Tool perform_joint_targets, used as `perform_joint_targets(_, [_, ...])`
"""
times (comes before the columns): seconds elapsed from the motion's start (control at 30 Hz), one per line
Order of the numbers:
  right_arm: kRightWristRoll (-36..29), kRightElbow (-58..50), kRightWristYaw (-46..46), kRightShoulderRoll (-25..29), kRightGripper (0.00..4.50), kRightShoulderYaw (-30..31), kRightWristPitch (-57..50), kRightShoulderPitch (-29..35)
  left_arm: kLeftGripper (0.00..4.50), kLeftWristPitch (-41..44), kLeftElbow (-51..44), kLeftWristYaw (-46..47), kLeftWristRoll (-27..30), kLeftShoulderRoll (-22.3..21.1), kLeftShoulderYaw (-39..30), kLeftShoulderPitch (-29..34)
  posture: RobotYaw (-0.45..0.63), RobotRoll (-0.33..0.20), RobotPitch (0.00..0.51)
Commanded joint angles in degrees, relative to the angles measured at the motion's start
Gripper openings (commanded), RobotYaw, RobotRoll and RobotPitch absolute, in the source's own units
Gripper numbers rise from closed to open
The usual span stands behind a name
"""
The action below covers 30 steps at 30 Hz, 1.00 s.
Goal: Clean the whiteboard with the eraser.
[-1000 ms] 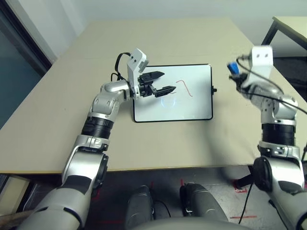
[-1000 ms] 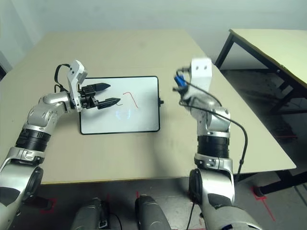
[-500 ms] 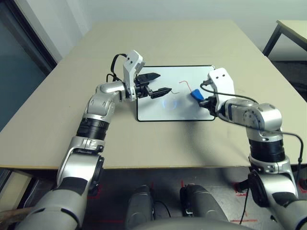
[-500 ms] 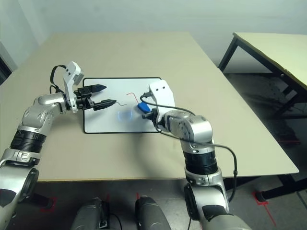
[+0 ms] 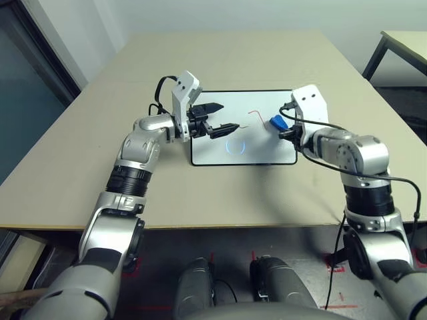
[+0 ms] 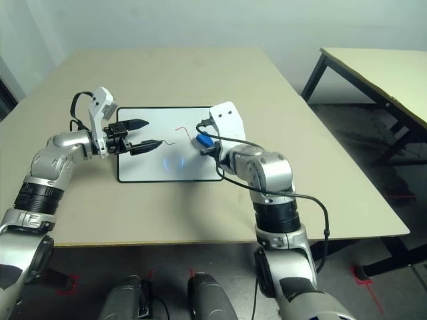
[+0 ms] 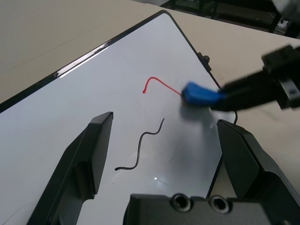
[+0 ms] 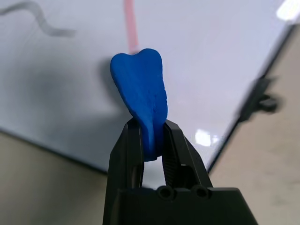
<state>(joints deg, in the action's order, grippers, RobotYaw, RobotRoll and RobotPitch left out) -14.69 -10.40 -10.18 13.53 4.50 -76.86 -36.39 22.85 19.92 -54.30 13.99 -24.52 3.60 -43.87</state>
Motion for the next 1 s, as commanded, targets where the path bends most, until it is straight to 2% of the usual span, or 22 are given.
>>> perform_joint_targets(0.03, [-0.31, -1.69, -0.44, -0.47, 0.54, 2.00, -2.35, 1.37, 4.50, 0.34, -0.24, 0.03, -0.21, -0.36, 0.23, 0.52, -0.13, 0.000, 0.068])
perform_joint_targets(0.13, [0.25, -1.20, -0.68, 0.21, 0.54, 2.11, -1.91, 1.14, 4.50, 0.48, -0.31, 0.04, -0.16, -0.74, -0.01, 0.58, -0.13, 0.000, 0.075])
perform_joint_targets(0.4, [2.78, 7.92, -0.51, 2.27, 0.54, -1.18, 6.97, -7.10, 4.50, 1.22, -1.58, 0.21, 0.28, -2.36, -0.73, 1.47, -0.12, 0.000, 0.088])
perform_joint_targets(0.47, [2.86, 8.04, -1.31, 3.03, 0.54, 0.37, 5.63, -6.55, 4.50, 1.44, -2.05, 0.27, 0.39, -2.74, -0.92, 1.93, -0.11, 0.000, 0.097])
perform_joint_targets(0.6, [1.56, 2.01, -2.71, 4.42, 0.54, 4.15, -0.58, -1.16, 4.50, 2.01, -3.31, 0.35, 0.70, -3.34, -1.09, 2.70, -0.11, 0.000, 0.100])
perform_joint_targets(0.77, [1.01, -3.20, -3.53, 5.38, 0.54, 5.44, -4.55, 3.03, 4.50, 2.74, -4.41, 0.62, 0.96, -3.65, -1.10, 3.15, -0.11, 0.000, 0.109])
perform_joint_targets(0.9, [1.95, -0.42, -3.74, 5.61, 0.54, 4.41, -2.50, 0.63, 4.50, 3.11, -4.93, 0.76, 1.04, -3.64, -1.08, 3.49, -0.11, 0.000, 0.109])
perform_joint_targets(1.0, [3.02, 3.84, -3.55, 5.90, 0.53, 2.93, 1.35, -3.50, 4.50, 3.25, -5.09, 0.81, 1.15, -3.63, -1.08, 3.55, -0.11, 0.000, 0.109])
